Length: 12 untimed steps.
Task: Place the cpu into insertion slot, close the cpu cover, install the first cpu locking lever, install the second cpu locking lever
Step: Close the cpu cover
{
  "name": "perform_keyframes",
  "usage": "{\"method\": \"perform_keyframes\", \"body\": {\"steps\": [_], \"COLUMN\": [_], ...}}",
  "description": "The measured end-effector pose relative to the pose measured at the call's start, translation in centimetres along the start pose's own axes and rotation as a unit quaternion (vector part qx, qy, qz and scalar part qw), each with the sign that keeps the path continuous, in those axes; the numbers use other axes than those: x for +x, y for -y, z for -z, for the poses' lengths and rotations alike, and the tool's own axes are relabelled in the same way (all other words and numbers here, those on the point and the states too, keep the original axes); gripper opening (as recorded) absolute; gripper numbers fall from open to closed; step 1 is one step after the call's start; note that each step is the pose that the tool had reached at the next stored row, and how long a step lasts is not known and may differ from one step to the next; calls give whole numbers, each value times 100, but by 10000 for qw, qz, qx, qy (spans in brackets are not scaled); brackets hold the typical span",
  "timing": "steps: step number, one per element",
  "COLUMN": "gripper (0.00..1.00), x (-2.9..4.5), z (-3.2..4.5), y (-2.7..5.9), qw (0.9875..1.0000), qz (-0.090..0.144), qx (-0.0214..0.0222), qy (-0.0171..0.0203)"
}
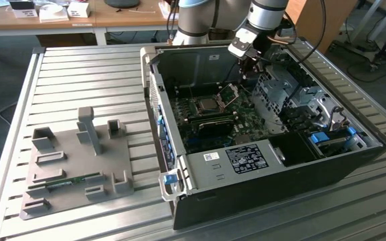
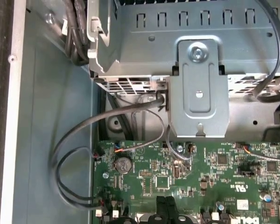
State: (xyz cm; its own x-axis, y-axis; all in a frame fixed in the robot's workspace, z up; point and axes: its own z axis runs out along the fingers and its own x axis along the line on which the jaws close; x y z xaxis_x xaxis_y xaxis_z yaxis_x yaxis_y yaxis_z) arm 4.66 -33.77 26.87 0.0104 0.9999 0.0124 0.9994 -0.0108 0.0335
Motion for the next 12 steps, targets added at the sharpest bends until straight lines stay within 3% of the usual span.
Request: {"method": "perform_keyframes", "body": {"steps": [12], "gripper": [11], "x": [-1], "z": [-69], "y": [0], "qw": [10000], "qz": [0], "qx": [0], "qy": [0]}}
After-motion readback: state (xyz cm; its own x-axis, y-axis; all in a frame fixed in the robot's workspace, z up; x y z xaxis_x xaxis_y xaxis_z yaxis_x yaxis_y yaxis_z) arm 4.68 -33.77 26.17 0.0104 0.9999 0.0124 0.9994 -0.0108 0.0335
